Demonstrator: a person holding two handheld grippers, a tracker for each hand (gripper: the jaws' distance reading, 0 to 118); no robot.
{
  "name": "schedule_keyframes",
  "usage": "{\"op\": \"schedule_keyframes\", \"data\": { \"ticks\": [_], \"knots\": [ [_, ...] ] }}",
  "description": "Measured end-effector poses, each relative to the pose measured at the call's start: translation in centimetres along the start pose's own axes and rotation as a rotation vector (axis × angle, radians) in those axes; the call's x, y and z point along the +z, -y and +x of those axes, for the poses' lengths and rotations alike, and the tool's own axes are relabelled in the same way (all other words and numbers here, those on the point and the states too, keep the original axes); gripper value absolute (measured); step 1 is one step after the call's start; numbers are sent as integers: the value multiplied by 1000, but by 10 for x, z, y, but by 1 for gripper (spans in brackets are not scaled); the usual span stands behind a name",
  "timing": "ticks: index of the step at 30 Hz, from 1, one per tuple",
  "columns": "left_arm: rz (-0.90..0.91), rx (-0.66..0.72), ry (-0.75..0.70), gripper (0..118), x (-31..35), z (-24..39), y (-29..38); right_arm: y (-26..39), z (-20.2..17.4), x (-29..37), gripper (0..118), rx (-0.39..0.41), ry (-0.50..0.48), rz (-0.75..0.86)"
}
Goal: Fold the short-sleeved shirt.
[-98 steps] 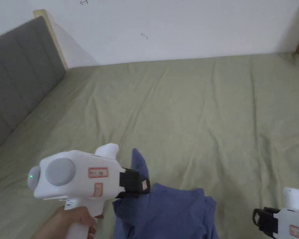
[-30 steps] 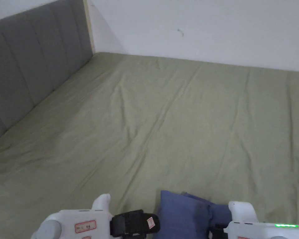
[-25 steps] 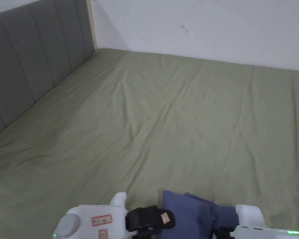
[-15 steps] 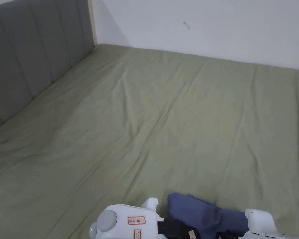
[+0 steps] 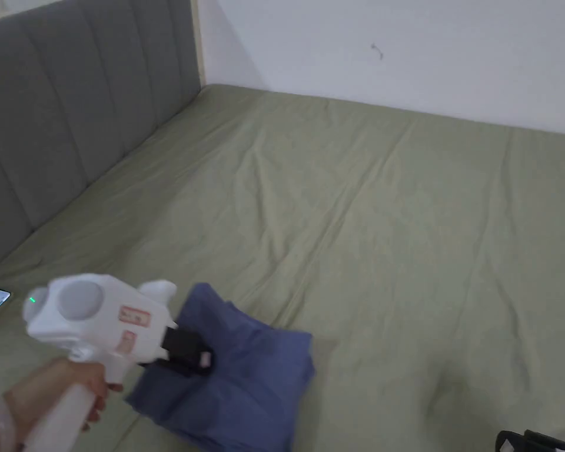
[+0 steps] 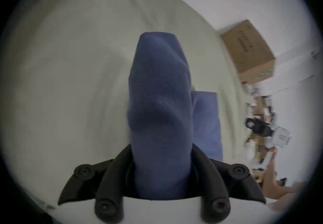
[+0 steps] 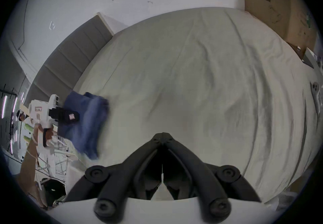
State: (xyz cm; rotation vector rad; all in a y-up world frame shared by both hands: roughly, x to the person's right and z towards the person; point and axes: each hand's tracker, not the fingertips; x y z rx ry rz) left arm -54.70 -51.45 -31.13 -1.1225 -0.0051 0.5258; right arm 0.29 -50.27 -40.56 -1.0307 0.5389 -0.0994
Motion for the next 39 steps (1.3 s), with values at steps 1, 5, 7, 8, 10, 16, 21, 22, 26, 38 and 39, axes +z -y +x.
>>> {"op": "schedule_keyframes", "data": {
  "ticks": [1,5,7,8,10,16,21,22,26,38,39],
  "knots": [
    [-8,-42,-103,22,9,-11,-8,0,0,-2,0,-3,3,-5],
    [-17,-146,-469,22,31,-49,-31,-2,-2,-13,0,-2,37,-28],
    [13,-236,-578,31,29,-59,-35,-5,-2,-16,0,2,33,-39],
    [36,-252,-612,50,27,-61,-34,-8,-3,-17,0,3,40,-30],
    [23,-273,-661,102,18,-64,-35,-13,-1,-20,0,-13,55,-26],
    [211,-108,-594,106,49,-51,-31,-19,4,-13,0,-22,48,-6],
    [302,-50,-337,42,73,13,-10,-18,8,1,0,-39,42,12],
    [311,-60,-324,0,73,31,0,-17,9,6,0,-54,27,26],
    [466,-102,-332,0,81,110,34,-8,6,27,0,-17,42,65],
    [748,-272,-363,0,132,278,109,-3,-18,128,0,96,146,380],
    [777,-282,-351,0,138,291,112,-4,-23,141,0,103,165,424]
  ]
}}
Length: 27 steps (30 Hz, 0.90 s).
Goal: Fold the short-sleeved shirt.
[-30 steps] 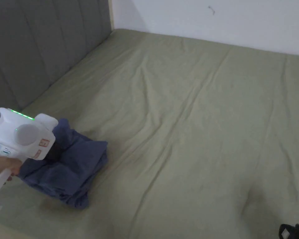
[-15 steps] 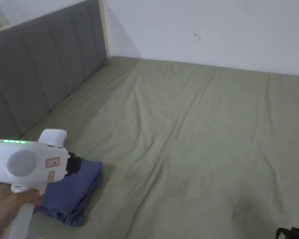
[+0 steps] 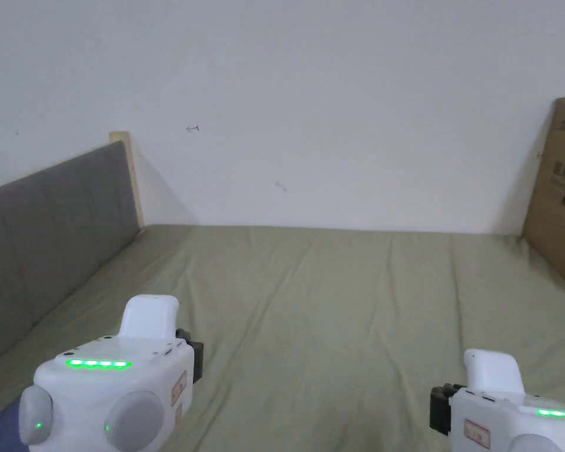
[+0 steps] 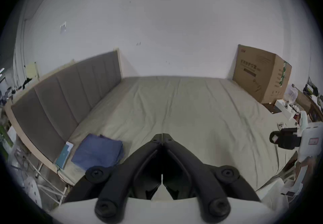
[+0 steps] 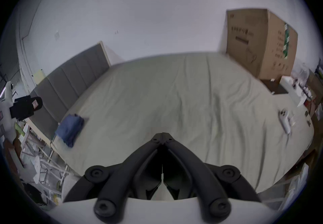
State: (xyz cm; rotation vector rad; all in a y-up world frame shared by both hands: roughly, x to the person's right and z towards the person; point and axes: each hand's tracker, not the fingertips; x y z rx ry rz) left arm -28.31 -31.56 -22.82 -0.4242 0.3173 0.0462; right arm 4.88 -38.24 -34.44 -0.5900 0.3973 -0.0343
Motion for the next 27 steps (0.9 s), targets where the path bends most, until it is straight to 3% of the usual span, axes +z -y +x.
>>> {"op": "schedule_keyframes", "data": {
  "ticks": [5,11,14,17,23,24,26,27],
  "knots": [
    [146,-13,8,0,45,26,-28,-37,-19,62,0,92,88,233],
    [272,-19,-26,0,79,36,-44,-55,-33,105,0,98,157,431],
    [273,-19,-4,0,87,42,-45,-55,-37,110,0,104,167,433],
    [292,-72,-53,0,88,50,-43,-54,-36,112,0,39,113,427],
    [276,-56,-36,0,84,47,-36,-48,-39,111,0,68,127,438],
    [281,-64,-55,0,84,50,-35,-48,-39,111,3,70,124,436],
    [279,-74,-62,13,83,50,-32,-47,-38,109,41,69,123,437],
    [281,-74,-66,30,83,49,-30,-47,-38,107,65,70,122,435]
  ]
}}
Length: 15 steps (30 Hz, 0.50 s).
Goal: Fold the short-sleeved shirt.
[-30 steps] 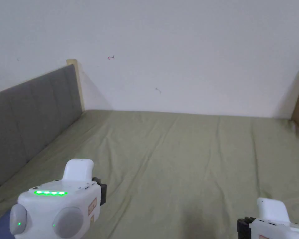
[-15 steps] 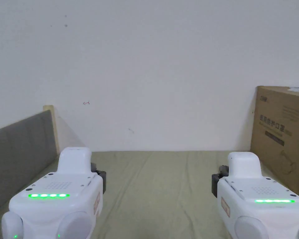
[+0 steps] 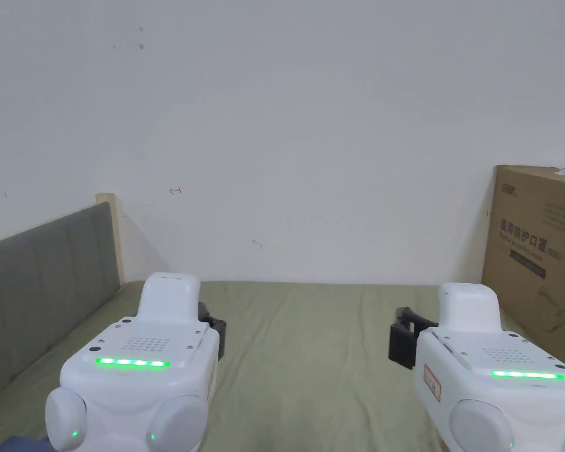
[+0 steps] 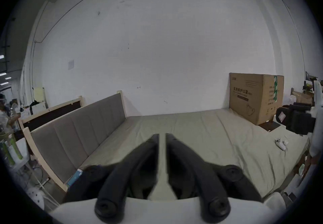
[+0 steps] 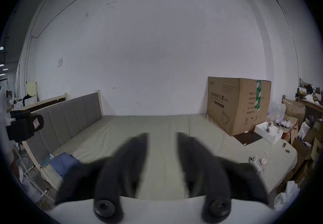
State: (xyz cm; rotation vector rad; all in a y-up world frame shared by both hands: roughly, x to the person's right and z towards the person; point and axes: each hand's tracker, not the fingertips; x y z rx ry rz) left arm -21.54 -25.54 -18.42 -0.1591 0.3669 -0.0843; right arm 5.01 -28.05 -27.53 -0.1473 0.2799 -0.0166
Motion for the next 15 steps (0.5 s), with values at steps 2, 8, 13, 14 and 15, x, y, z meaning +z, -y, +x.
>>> {"op": "schedule_keyframes", "data": {
  "ticks": [2,8,13,14,15],
  "knots": [
    [-6,19,18,89,-1,-2,2,2,0,-2,99,-5,2,-2],
    [4,58,23,102,-2,-4,5,6,-1,-2,113,12,21,20],
    [-8,66,33,102,-1,1,1,5,-2,0,114,-17,11,46],
    [1,41,7,102,-1,4,2,4,-2,0,114,-16,12,50],
    [-5,33,-1,102,-2,6,2,3,-3,0,114,-15,15,52]
  ]
}}
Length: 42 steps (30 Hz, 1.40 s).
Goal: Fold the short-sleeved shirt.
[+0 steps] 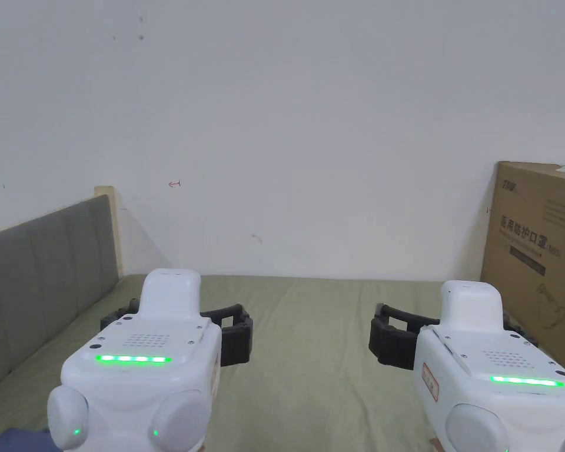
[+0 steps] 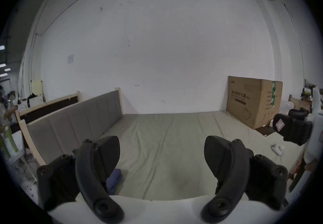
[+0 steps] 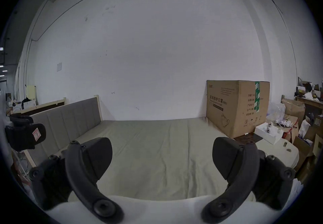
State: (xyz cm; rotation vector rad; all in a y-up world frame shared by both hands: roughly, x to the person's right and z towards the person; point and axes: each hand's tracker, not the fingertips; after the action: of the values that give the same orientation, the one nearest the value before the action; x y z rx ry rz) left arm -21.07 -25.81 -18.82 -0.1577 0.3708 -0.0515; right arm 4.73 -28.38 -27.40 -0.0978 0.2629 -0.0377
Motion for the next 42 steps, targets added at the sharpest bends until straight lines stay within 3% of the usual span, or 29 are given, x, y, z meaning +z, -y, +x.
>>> {"op": "schedule_keyframes", "data": {
  "ticks": [6,18,31,42],
  "knots": [
    [9,46,27,102,-4,-1,3,2,-1,-3,115,9,0,-12],
    [17,-46,36,102,-5,13,11,9,3,-6,115,8,0,-28],
    [25,-30,23,102,-7,18,9,14,2,-5,115,46,8,-24],
    [-10,2,41,102,-12,14,9,15,6,-10,115,8,7,-36]
  ]
}}
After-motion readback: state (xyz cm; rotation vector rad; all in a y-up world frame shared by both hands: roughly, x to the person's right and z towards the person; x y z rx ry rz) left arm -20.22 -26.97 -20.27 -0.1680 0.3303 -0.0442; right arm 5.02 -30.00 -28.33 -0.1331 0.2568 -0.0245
